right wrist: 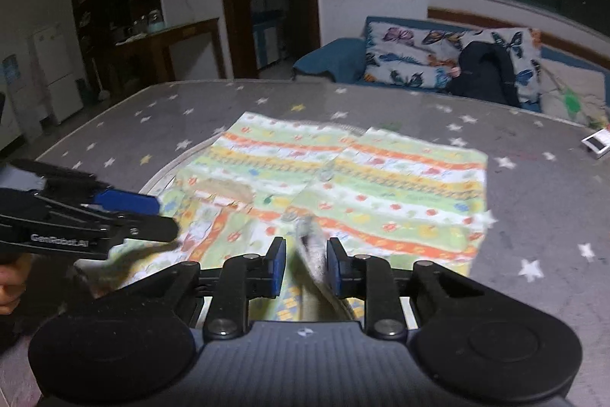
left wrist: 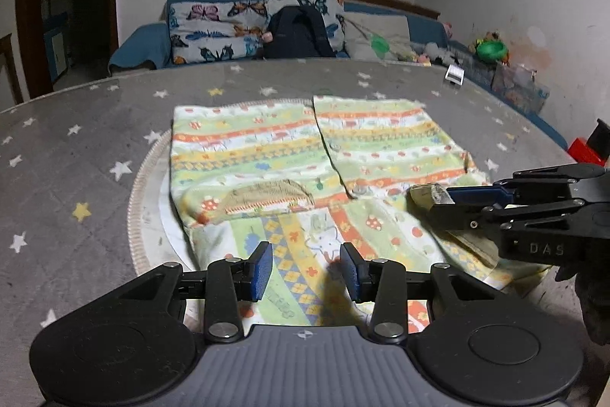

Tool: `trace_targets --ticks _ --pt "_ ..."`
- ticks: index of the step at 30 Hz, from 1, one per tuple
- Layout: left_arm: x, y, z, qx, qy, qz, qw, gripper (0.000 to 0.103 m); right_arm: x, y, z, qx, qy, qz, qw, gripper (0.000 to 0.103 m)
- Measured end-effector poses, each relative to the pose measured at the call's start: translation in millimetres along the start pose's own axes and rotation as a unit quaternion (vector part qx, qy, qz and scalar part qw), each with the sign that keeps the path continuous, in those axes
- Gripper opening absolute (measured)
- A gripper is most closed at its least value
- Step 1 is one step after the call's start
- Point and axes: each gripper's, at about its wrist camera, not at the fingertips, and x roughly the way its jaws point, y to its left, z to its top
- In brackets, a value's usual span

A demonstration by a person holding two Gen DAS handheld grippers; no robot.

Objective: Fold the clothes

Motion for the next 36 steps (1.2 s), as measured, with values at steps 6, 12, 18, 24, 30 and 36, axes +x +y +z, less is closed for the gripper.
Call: trace_targets --ticks 6,12,18,24,30,36 --pt "6.8 1.4 -4.3 0.003 0.01 0.001 0.9999 0.042 7.7 -5.3 -9.6 -0.001 0.021 -0.016 1.0 0.024" --pt "8.3 -0.3 -5.1 0.01 0.011 0.004 0.9999 0.042 -8.5 -32.4 -17.3 0.024 0.017 -0.05 0.998 0.034" --pt "4.6 -6.6 0.0 0.016 0.004 0.003 0.9999 0.042 -22.4 -43.2 -14.4 0.031 0.0 -0.075 0.997 0.034" --pt "9.7 -13.0 -2.0 0.041 0.013 0.011 0.999 0.042 -6.7 -34.3 -19.4 0.015 0.021 -0.056 0.998 0.034" --pt "-21.9 -7.2 -1.4 0.032 0.002 -0.02 0.9993 0.044 -23.8 -26.2 -18.5 -0.009 0.018 -0.055 0.998 0.034" --pt "-54.3 -22.8 -10.5 0.049 0.004 -0.075 0.996 0.052 -55.6 -2.1 -27.6 -0.067 0.026 -0.02 0.997 0.042"
